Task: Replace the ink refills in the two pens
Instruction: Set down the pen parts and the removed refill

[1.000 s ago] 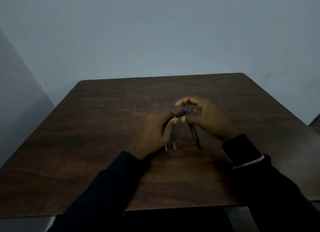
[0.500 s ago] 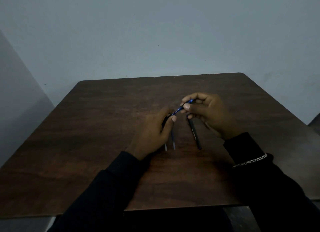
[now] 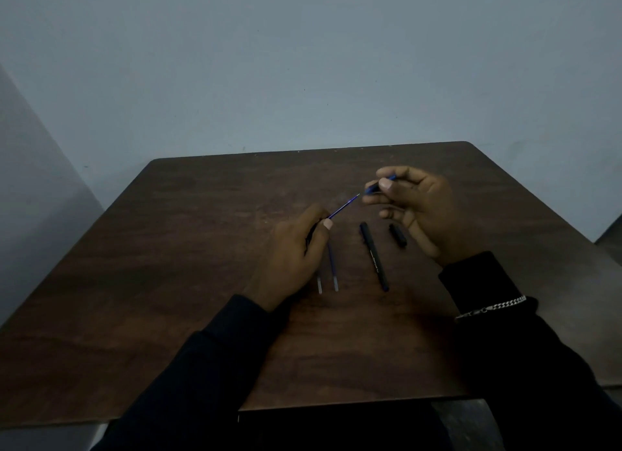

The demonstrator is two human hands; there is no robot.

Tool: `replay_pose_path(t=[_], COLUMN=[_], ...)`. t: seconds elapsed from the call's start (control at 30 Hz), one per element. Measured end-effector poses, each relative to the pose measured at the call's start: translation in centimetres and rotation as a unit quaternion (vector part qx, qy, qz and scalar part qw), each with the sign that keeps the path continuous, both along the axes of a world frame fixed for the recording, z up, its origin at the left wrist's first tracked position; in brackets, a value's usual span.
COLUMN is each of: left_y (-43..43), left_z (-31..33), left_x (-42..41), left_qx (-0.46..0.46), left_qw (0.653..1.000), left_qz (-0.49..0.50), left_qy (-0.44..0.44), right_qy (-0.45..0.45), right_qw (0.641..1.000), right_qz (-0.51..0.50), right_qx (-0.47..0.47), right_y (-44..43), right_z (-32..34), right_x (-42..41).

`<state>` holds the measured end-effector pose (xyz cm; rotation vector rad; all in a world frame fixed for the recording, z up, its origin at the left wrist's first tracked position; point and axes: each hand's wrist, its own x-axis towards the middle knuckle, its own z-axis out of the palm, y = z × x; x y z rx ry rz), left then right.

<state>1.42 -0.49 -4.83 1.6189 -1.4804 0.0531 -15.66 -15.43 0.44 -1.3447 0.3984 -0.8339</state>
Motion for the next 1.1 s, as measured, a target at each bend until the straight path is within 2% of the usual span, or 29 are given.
replay_pose_path(t=[0.1, 0.2, 0.33, 0.47, 0.73, 0.93, 1.1], left_y=[0.1, 0.2, 0.2, 0.0, -0.1, -0.1, 0.0], left_z=[0.1, 0.3, 0.4, 0.2, -0.2, -0.1, 0.1], left_x=[-0.1, -0.1, -0.2, 0.0, 0.3, 0.3, 0.2], left_qx=[-0.001, -0.005, -0.006, -0.013, -0.001, -0.001, 0.001], left_qw=[1.0, 1.0, 1.0, 1.0, 1.0, 1.0, 1.0], left_qz=[0.006, 0.011, 0.019, 0.022, 0.018, 0.01, 0.008], left_qy=[-0.002, 0.001, 0.002, -0.008, -0.019, -0.025, -0.029], right_qy=[0.011, 0.078, 0.21, 0.366, 0.475, 0.506, 0.509], right_qw=[0.999, 0.983, 0.933, 0.868, 0.838, 0.829, 0.828], right_qz=[-0.033, -0.128, -0.222, -0.217, -0.158, -0.123, -0.136], right_qx=[-0.023, -0.103, -0.188, -0.257, -0.219, -0.203, -0.194], right_y=[-1.1, -2.2, -3.7, -4.9, -5.3, -5.3, -5.4], right_z=[0.1, 0.0, -0.6, -1.5, -2.0, -2.3, -2.6], right_x=[-0.8, -1.5, -2.6, -2.9, -2.5, -1.7, -1.5])
